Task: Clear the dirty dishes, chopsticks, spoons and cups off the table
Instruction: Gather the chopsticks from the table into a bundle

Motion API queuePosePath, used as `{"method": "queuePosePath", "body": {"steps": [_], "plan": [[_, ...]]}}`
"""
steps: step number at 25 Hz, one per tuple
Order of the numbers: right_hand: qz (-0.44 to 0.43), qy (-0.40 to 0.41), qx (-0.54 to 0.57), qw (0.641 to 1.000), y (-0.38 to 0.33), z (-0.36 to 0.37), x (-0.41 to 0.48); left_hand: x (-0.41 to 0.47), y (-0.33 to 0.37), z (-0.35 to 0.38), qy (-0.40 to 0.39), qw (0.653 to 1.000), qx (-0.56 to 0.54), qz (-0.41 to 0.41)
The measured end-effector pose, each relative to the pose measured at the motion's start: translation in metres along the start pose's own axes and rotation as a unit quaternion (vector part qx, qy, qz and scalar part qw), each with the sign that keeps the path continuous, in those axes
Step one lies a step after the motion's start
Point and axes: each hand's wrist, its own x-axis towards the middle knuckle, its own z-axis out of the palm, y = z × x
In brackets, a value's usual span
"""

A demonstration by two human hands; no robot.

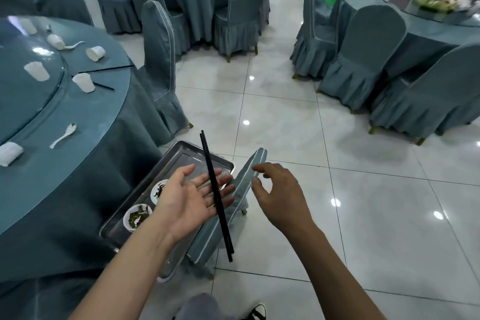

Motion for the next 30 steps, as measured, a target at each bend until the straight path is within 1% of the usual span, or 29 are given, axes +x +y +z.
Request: {"method": "queuePosePath", "body": {"steps": [7,14,21,23,25,28,30], "plan": [[0.003,0.017,0.018,1.0,0.062,-0.055,0.036,0.042,-0.033,0.073,0.011,1.0,0.001,0.002],[0.001,-0.002,0.011,1.0,0.11,-0.081,0.107,0.112,-0.028,0.129,0.018,1.0,-0.021,0.01],[-0.032,-0.064,-0.009,0.997,0.132,-0.085,0.228,0.203,0.018,0.176,0.055,0.996,-0.056,0.03],[-0.042,-0.068,-0.007,0.997,0.132,-0.089,0.259,0.219,0.032,0.19,0.054,0.996,-0.056,0.038],[-0.052,-0.068,-0.005,0.996,0.135,-0.092,0.289,0.236,0.046,0.2,0.07,0.994,-0.069,0.052],[-0.066,-0.089,0.002,0.994,0.135,-0.093,0.325,0.253,0.061,0.212,0.08,0.992,-0.078,0.063],[-0.076,-0.108,0.014,0.991,0.135,-0.089,0.355,0.269,0.071,0.218,0.101,0.988,-0.093,0.075]]}}
